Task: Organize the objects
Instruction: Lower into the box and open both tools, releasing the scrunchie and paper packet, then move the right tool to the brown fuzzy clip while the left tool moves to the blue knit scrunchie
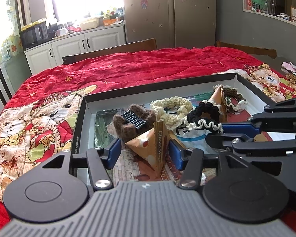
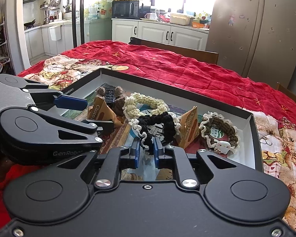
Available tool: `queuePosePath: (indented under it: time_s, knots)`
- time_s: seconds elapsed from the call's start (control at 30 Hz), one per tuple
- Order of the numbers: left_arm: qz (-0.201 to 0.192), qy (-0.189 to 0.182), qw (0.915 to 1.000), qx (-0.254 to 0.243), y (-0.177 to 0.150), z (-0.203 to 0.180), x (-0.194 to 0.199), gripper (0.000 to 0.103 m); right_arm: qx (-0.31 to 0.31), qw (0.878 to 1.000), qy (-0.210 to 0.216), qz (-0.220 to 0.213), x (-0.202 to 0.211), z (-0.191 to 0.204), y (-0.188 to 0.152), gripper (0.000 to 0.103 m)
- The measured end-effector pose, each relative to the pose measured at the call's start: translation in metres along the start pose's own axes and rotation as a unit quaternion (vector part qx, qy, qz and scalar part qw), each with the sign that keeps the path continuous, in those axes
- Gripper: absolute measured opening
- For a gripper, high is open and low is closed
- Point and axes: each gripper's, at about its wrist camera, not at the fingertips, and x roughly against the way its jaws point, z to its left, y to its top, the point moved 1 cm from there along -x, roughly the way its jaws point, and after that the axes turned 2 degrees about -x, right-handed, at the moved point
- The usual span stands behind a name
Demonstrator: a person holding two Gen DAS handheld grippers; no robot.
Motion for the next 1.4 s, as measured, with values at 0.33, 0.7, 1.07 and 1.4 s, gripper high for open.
queuePosePath:
  time_s: [0.33,0.7,1.07,1.4]
  knots:
    - [-0.005,0.005,1.0000,0.003,0.005,0.003,0.007,0.074,-0.008,1.000,0.002,-0.009,0.008,-0.006,0.001,0.025]
    - [-0.020,0.007,0.9998,0.006,0.012,0.004,0.026,0.081,-0.024,0.999,0.014,-0.025,0.035,-0.007,0.005,0.027]
    - [-0.040,-0.002,0.9992,0.010,0.015,0.005,0.056,0.082,-0.046,0.998,0.021,-0.046,0.078,-0.015,0.004,0.030]
    - [-0.058,-0.028,0.9979,-0.005,0.003,-0.006,0.092,0.084,-0.046,0.997,0.012,-0.060,0.123,-0.018,-0.011,0.035]
